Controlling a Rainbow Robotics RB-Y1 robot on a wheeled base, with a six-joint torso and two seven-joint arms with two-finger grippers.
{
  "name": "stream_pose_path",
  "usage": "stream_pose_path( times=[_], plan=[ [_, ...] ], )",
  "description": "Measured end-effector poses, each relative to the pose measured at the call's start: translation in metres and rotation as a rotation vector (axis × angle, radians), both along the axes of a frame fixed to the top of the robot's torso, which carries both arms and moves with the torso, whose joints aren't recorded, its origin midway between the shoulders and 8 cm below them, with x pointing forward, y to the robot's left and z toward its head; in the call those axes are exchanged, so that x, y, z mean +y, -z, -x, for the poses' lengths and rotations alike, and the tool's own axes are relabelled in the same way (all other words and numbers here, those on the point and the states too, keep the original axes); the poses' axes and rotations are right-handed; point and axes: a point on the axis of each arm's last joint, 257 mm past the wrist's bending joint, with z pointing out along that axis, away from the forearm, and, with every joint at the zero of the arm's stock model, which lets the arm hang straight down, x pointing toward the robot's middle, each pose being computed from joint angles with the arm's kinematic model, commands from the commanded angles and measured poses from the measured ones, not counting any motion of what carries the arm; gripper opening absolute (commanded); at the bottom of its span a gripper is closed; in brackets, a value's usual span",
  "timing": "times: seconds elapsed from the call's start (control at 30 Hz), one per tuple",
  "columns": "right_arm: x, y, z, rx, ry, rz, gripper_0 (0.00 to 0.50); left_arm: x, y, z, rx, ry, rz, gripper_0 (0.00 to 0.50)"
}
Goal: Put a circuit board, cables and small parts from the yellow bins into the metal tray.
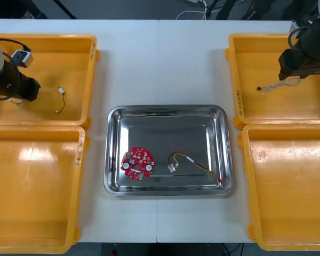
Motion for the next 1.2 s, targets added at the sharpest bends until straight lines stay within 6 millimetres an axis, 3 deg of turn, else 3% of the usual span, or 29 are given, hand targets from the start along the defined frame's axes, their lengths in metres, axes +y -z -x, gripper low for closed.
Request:
stream_pose_path(
  times=[0.23, 0.77, 1.03, 1.2],
  plan=[
    [-0.001, 0.000, -0.010, -0.014, 0.022, 0.009, 0.500, -0.013, -0.007, 0.009, 0.046, 0.037, -0.005, 0.000],
    [-0.019, -0.007, -0.029, -0.055, 0.146, -0.022, 0.500, -0.051, -0.051, 0.024, 0.086, 0.161, -0.069, 0.000],
    [-0.015, 0.001, -0.036, -0.090, 0.316, -0.131, 0.500, -0.080, -0.077, 0.038, 0.100, 0.236, -0.109, 0.000],
    [-0.023, 0.012, -0.040, -0.106, 0.380, -0.142, 0.500, -0.101, -0.091, 0.043, 0.081, 0.188, -0.088, 0.000]
  ],
)
